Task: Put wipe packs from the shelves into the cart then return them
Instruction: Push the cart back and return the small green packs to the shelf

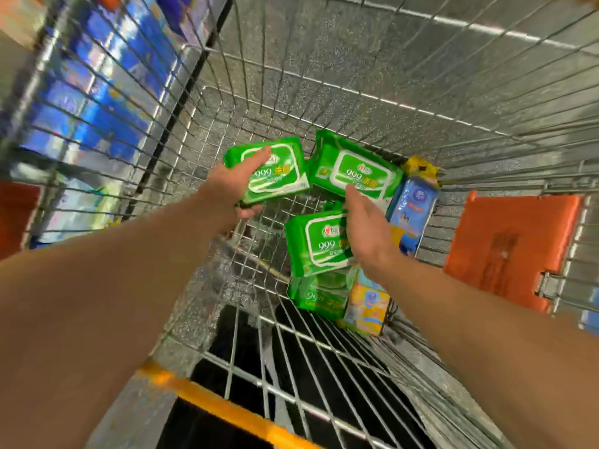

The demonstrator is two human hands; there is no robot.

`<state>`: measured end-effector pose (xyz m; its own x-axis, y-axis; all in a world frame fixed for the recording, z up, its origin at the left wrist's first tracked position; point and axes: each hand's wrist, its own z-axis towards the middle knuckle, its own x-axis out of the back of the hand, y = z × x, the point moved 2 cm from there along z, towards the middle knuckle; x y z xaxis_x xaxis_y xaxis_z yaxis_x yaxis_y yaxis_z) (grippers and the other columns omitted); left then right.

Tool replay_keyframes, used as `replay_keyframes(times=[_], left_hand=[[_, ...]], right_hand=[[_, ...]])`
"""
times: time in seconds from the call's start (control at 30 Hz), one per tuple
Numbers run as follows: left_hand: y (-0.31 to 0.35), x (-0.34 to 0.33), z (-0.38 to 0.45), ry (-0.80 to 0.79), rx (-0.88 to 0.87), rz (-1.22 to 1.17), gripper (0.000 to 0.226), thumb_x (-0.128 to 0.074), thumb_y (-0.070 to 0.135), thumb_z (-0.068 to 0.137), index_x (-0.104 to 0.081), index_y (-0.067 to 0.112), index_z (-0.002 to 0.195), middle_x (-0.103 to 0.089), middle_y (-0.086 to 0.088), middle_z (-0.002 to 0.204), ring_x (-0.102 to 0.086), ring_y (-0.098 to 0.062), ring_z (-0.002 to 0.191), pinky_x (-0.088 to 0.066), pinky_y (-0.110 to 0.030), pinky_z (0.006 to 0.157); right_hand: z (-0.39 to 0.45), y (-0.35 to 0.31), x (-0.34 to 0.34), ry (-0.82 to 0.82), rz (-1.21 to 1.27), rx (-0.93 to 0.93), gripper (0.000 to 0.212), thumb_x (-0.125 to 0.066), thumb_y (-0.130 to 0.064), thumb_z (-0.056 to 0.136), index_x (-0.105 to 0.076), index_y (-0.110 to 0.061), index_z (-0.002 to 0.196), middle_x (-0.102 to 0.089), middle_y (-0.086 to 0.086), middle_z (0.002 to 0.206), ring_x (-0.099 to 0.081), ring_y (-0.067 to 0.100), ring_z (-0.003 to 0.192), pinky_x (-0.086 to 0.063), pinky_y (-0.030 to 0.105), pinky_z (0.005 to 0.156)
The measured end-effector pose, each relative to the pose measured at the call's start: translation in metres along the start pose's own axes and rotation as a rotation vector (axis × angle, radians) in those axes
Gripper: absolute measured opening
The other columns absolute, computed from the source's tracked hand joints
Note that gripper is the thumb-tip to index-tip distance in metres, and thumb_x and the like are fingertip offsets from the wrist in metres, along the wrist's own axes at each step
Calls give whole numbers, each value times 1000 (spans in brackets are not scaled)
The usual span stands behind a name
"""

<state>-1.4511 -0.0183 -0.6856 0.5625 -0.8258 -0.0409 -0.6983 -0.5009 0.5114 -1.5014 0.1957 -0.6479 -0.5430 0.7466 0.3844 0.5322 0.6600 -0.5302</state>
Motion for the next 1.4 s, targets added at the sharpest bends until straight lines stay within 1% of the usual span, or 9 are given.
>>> replay_keyframes(times=[0.1, 0.23, 0.43, 0.53, 0.73, 0.9, 1.07, 1.23, 1.4], left_hand=[[23, -8, -14, 60, -26, -99, 88, -79, 76, 49, -67, 21, 117, -77, -2, 104, -74, -20, 95, -60, -37, 74], [42, -22, -47, -156, -91, -119, 95, -72, 80, 61, -59, 20, 134, -73, -8, 120, -71, -29, 107, -53, -54, 96], [56, -4, -97, -197, -210, -201, 84, -49, 80, 80, -66, 14, 128, -72, -14, 119, -70, -30, 109, -53, -51, 98], [57, 10, -136, -173, -291, -269, 83, -36, 78, 87, -66, 13, 129, -71, -15, 120, -69, -31, 110, -54, -49, 97], [43, 50, -220, -131, -495, -411, 79, -24, 71, 95, -68, 14, 125, -73, -16, 116, -72, -32, 103, -58, -44, 89], [36, 91, -286, -61, -648, -433, 75, -33, 74, 92, -69, 17, 124, -71, -18, 119, -69, -38, 108, -49, -60, 99], [38, 134, -369, -41, -799, -412, 82, -51, 83, 75, -66, 22, 128, -68, -16, 126, -66, -38, 115, -44, -60, 105], [31, 186, -453, -31, -913, -458, 78, -48, 77, 84, -65, 16, 129, -66, -20, 127, -64, -41, 117, -42, -63, 106], [9, 242, -535, 159, -1002, -531, 72, -55, 72, 82, -67, 16, 126, -70, -18, 122, -67, -40, 111, -48, -61, 101]], right_hand=[[-13, -21, -12, -48, 92, 52, 101, -19, -98, 66, -47, -38, 142, -48, -7, 150, -45, 22, 138, -33, 55, 114], [-13, -47, -25, -74, 176, 141, 92, -25, -103, 59, -61, -47, 122, -68, -11, 125, -63, 20, 117, -43, 50, 107], [-68, -99, -27, -13, 152, 323, 64, -20, -76, 91, -55, -39, 131, -57, -20, 113, -55, 9, 111, -40, 36, 105], [-91, -111, -38, -39, 148, 396, 69, -17, -89, 80, -61, -46, 111, -64, -19, 114, -62, 13, 111, -42, 43, 105], [-150, -115, -62, -187, 128, 472, 94, -13, -103, 60, -54, -52, 128, -65, -10, 129, -61, 21, 121, -39, 55, 108], [-242, -127, -60, -423, 191, 474, 71, -16, -77, 92, -66, -35, 119, -77, -2, 107, -75, 18, 92, -61, 43, 74], [-336, -143, -75, -494, 263, 606, 66, -22, -72, 94, -67, -32, 121, -75, 0, 114, -72, 21, 105, -53, 48, 96], [-425, -157, -99, -581, 259, 688, 62, -20, -63, 99, -73, -31, 93, -78, -5, 88, -76, 12, 82, -60, 32, 71], [-499, -163, -138, -710, 237, 795, 59, -24, -59, 100, -70, -25, 113, -76, 3, 111, -73, 21, 101, -59, 42, 88]])
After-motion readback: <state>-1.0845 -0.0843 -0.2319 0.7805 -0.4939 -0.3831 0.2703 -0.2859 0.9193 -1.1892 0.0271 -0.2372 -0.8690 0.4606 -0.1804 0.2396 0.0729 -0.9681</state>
